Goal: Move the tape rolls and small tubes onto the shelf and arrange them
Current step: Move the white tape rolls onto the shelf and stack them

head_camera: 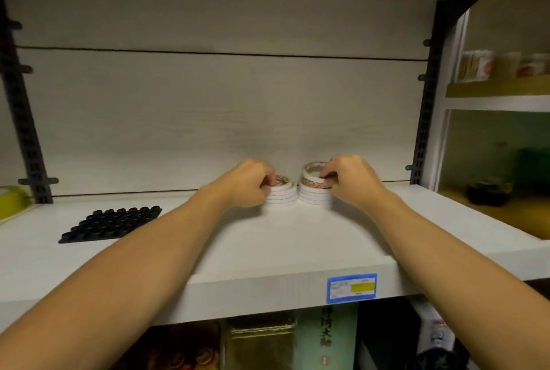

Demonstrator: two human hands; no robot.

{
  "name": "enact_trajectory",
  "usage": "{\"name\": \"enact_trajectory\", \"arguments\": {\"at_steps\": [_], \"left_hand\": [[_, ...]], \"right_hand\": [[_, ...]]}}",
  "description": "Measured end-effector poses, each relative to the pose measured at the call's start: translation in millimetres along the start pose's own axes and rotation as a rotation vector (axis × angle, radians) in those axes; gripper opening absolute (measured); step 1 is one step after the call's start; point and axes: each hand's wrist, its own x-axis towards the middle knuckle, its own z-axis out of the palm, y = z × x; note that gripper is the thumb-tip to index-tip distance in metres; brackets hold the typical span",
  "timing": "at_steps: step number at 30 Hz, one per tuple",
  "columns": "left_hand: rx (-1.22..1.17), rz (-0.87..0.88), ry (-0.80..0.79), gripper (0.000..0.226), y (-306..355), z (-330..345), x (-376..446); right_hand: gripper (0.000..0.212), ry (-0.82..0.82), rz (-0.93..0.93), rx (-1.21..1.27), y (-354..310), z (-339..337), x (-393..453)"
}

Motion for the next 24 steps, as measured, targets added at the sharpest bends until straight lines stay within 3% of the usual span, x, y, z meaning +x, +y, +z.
{"name": "enact_trajectory", "arguments": {"at_steps": [9, 24], "left_hand": [[-0.001, 0.121, 0.025, 0.017, -5.4, 7.2, 3.3], [-0.034, 0.055, 0.04, 0.022, -0.8, 4.8, 3.9]], "right_hand": [[0.03, -0.001, 0.033, -0.016, -1.0, 1.8, 4.9], [0.021, -0.049, 0.003, 0.087, 8.7, 12.9, 6.4]]}}
